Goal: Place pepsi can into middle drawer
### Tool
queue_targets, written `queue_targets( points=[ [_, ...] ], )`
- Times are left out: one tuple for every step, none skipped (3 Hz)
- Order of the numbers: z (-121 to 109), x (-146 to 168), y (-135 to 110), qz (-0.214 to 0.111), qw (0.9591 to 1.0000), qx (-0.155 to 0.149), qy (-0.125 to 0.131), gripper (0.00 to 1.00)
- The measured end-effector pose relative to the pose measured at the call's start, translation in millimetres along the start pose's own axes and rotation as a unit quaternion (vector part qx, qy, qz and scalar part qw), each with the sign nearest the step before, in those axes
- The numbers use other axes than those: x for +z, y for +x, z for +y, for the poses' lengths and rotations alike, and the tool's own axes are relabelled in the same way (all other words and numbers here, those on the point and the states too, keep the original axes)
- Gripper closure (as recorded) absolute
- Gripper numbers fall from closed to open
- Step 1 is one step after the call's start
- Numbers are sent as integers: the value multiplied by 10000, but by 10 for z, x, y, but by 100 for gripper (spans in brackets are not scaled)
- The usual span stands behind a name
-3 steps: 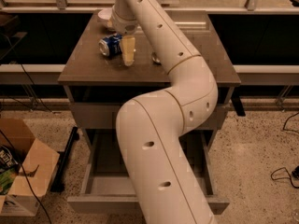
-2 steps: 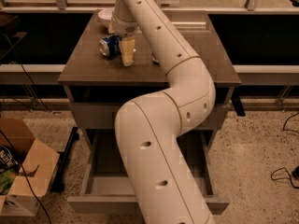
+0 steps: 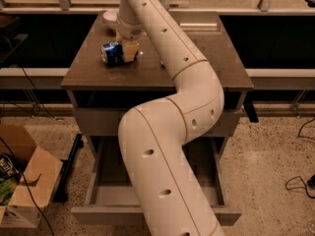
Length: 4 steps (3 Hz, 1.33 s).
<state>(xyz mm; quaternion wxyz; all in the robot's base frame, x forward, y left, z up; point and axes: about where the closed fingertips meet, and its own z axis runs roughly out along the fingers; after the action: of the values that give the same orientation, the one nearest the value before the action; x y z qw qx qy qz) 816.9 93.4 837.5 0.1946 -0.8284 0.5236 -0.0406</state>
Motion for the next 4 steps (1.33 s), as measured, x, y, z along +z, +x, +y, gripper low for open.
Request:
queue_targets(
  points=[
    [-64, -291, -51, 40, 9998, 110, 180, 99],
    [-88, -557, -88, 25, 9993, 198, 321, 100],
    [11, -748, -97, -175, 9985, 429, 298, 100],
    [200, -815, -131, -421, 9965, 702, 145, 100]
  ],
)
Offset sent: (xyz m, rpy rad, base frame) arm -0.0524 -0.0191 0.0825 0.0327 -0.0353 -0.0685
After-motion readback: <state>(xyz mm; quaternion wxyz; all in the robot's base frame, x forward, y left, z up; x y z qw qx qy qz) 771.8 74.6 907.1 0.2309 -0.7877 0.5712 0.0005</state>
